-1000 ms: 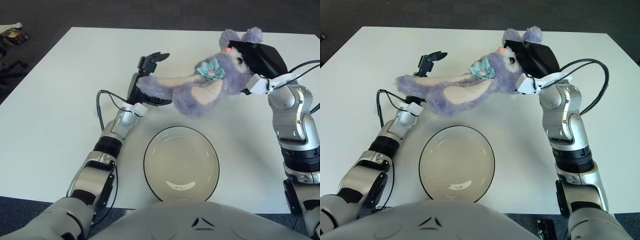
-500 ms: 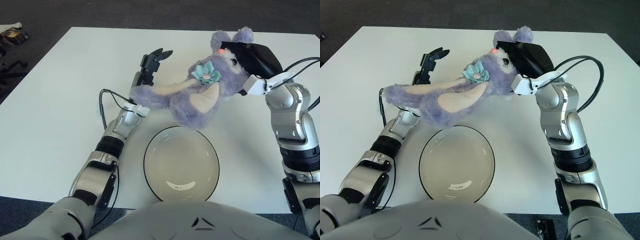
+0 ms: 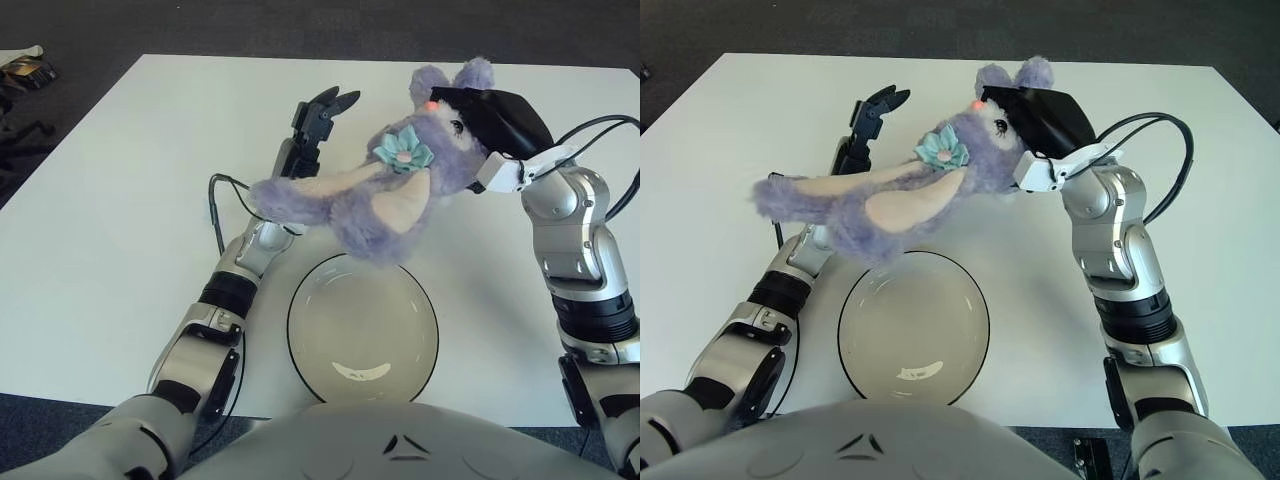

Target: Put the doll into the plate.

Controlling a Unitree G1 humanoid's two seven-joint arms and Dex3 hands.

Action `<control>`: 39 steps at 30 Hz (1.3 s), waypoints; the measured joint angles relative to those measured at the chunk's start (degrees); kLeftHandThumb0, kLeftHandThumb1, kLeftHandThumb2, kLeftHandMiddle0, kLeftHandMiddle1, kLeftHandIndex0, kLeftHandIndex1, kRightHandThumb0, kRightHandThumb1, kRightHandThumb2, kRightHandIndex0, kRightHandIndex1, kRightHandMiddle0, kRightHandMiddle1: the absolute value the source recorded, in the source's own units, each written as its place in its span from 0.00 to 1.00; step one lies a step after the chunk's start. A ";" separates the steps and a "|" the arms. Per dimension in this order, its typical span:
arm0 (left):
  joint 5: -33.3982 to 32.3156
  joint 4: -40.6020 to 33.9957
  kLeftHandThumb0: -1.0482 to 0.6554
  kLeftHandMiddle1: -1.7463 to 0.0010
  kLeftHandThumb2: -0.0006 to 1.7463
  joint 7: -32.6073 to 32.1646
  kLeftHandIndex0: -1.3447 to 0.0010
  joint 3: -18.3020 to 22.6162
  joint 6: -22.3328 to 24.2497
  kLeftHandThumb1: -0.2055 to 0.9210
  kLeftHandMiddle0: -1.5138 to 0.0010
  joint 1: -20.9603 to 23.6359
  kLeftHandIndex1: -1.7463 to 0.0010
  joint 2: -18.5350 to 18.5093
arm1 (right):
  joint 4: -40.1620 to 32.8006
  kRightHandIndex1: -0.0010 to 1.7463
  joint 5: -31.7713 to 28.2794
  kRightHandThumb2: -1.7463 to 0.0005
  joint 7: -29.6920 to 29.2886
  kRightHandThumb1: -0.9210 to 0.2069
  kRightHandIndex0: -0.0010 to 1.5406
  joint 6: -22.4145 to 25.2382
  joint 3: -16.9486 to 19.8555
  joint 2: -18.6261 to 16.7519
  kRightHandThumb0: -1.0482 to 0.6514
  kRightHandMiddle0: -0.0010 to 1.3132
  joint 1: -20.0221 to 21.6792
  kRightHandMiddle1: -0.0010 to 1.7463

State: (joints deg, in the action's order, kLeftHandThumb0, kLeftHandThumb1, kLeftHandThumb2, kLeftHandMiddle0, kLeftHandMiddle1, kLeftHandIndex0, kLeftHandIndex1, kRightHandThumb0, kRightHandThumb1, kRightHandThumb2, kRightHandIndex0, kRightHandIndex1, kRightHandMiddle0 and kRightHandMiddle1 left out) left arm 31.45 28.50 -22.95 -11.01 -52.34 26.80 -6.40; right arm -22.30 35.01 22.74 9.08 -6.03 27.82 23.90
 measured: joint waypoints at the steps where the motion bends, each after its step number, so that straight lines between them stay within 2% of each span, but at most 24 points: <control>1: -0.33 0.43 0.09 0.70 0.36 0.28 1.00 -0.21 -0.13 0.68 1.00 0.15 0.74 0.00 | 0.00 1.00 0.00 0.09 -0.04 0.73 0.52 0.00 -0.06 -0.20 0.95 0.82 0.01 1.00; 5: -1.28 2.22 0.07 0.73 0.34 1.43 1.00 -0.60 -0.31 0.73 1.00 1.03 0.78 0.13 | 0.10 1.00 0.31 0.09 -0.47 0.73 0.52 -0.03 -0.49 -0.53 0.95 0.82 0.14 1.00; 11: -1.43 6.67 0.07 0.75 0.33 1.73 1.00 -1.08 -0.53 0.74 1.00 4.98 0.79 0.27 | 0.49 1.00 0.49 0.09 -0.66 0.73 0.51 0.00 -0.70 -0.94 0.95 0.82 0.79 1.00; 15: -2.96 10.19 0.08 0.72 0.34 2.73 1.00 -1.40 -1.49 0.69 1.00 8.21 0.75 0.69 | 1.64 1.00 0.51 0.11 -1.15 0.71 0.50 0.00 -0.86 -1.65 0.94 0.81 1.77 1.00; 19: -5.57 13.86 0.11 0.67 0.39 4.23 1.00 -1.52 -3.10 0.59 1.00 10.82 0.69 1.93 | 2.64 1.00 0.67 0.11 -1.70 0.71 0.50 0.03 -1.15 -1.76 0.94 0.81 2.38 1.00; 24: -8.24 17.66 0.16 0.61 0.48 5.99 1.00 -1.50 -5.52 0.44 1.00 12.58 0.64 2.98 | 2.85 1.00 0.76 0.11 -2.20 0.70 0.50 0.63 -1.18 -2.43 0.94 0.81 2.54 1.00; 27: -8.56 19.30 0.16 0.59 0.50 6.55 1.00 -1.49 -6.27 0.42 1.00 13.34 0.63 3.38 | 2.89 1.00 1.36 0.11 -2.35 0.70 0.50 0.90 -1.32 -2.48 0.94 0.82 2.54 1.00; 32: -8.21 20.51 0.15 0.58 0.50 6.30 1.00 -1.38 -7.28 0.43 1.00 14.16 0.60 3.84 | 2.88 1.00 1.97 0.11 -2.46 0.70 0.50 1.57 -1.54 -2.71 0.94 0.82 2.54 1.00; 39: -7.71 21.14 0.10 0.62 0.44 5.47 1.00 -1.23 -8.16 0.54 1.00 15.44 0.58 4.11 | 2.48 1.00 2.39 0.11 -2.44 0.71 0.50 2.45 -1.83 -3.11 0.94 0.82 2.55 1.00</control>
State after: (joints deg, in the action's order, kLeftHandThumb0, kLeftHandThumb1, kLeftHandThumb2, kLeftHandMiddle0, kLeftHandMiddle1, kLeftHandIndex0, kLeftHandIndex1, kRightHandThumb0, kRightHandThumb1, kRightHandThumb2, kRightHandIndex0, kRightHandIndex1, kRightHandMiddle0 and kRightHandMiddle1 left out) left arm 23.73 49.64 -17.48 -12.24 -60.50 42.24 -2.30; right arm -19.82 37.39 20.31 11.53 -7.86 24.71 26.45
